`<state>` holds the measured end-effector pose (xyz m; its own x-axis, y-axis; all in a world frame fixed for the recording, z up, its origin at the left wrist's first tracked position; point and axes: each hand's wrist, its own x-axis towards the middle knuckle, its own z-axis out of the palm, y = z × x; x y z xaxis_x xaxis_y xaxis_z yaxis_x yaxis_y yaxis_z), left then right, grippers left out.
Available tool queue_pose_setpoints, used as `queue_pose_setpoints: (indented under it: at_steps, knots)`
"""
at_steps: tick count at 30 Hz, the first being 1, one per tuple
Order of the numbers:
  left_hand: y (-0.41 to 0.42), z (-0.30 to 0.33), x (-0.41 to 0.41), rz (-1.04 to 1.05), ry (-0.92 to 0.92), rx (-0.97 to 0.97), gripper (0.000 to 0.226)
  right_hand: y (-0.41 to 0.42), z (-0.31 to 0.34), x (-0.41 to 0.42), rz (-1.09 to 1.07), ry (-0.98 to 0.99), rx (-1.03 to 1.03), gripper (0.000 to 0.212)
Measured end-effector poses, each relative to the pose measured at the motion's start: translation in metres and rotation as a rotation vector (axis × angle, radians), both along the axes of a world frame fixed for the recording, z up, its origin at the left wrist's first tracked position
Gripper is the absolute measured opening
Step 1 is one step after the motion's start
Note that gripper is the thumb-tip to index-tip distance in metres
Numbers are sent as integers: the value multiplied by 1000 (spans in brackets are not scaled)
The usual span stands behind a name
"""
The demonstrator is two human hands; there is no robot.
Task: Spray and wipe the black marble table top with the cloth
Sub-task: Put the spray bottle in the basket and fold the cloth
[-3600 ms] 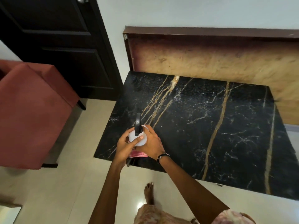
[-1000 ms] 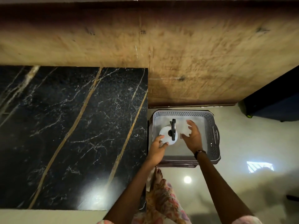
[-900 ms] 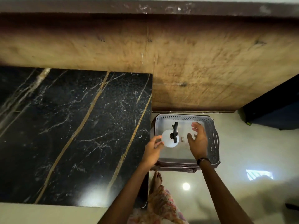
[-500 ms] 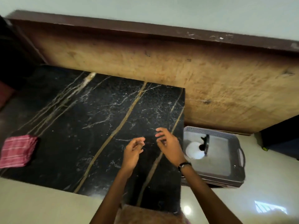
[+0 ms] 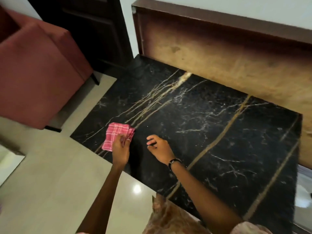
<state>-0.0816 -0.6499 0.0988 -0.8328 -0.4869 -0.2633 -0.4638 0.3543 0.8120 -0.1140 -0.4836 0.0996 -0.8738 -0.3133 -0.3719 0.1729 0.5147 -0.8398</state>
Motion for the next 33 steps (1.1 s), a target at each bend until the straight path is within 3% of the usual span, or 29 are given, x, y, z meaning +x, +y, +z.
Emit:
queue_pose_setpoints:
  at_steps: [4, 12, 17, 24, 30, 33]
  knots:
    - [-45, -11, -14, 99, -103, -232, 39, -64, -3, -12, -13, -108, -9, 38]
    - [-65, -17, -31, 128, -285, -206, 56, -104, -14, -17, -121, -167, 15, 42]
    - [-76, -15, -28, 181, -388, 56, 62, -95, -17, -9, -43, -176, 33, 46]
    - [-52, -1, 12, 43, -440, 329, 46, -60, -27, 16, -54, -237, 14, 33]
    - [24, 37, 38, -50, -401, 584, 34, 17, -21, 53, -254, -400, -207, 33]
    - [70, 52, 37, -157, -370, 661, 31, 64, -5, 70, -365, -508, -469, 43]
